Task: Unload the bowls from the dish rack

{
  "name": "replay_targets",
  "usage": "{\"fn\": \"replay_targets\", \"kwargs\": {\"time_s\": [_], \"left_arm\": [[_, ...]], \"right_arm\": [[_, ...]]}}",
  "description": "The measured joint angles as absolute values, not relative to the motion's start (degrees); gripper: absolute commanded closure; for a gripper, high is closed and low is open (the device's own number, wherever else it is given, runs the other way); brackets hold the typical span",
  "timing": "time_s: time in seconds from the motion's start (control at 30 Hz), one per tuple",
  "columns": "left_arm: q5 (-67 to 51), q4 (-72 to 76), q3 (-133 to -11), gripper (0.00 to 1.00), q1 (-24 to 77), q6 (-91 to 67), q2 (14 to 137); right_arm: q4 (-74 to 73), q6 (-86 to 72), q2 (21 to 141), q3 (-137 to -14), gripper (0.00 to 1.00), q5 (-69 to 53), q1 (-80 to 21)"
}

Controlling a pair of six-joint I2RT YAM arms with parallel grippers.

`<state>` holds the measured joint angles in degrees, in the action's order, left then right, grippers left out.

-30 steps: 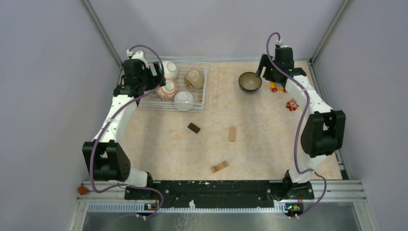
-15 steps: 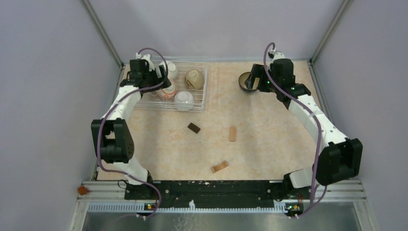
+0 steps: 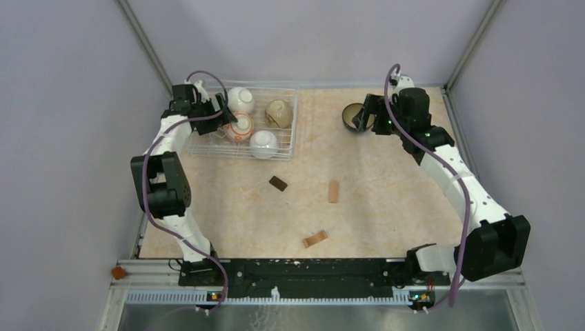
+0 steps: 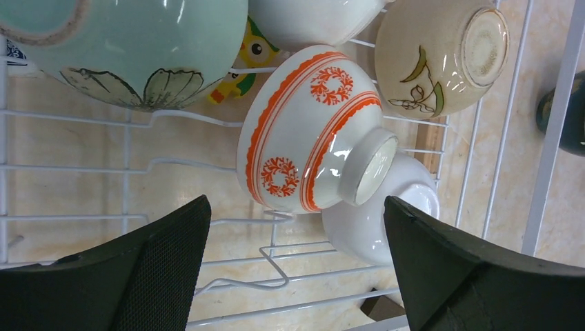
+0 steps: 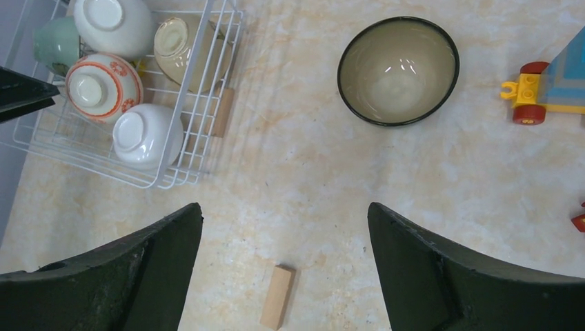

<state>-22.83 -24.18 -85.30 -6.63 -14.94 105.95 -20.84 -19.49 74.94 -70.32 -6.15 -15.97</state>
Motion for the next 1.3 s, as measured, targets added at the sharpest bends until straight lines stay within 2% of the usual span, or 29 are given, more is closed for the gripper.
{"fn": "replay_targets", "kwargs": {"time_s": [0.33,0.6,1.3], "left_arm": [[-30.3,-25.9,-89.2,0.01,-7.6,-14.8,111.3],[-31.6,-29.2,-91.9,0.01,-7.8,-15.3,114.7],[-37.6,-24.1,-88.6,0.03,-8.2,-17.8,114.5]], "right_arm": [[-21.0,-19.5,74.9,-69.7,0.12,-7.9,-16.0],[-20.9,-19.5,74.9,-69.7,0.12,-8.7,-16.0],[-20.9,-19.5,74.3,-69.7,0.12,-8.9,-16.0]]}}
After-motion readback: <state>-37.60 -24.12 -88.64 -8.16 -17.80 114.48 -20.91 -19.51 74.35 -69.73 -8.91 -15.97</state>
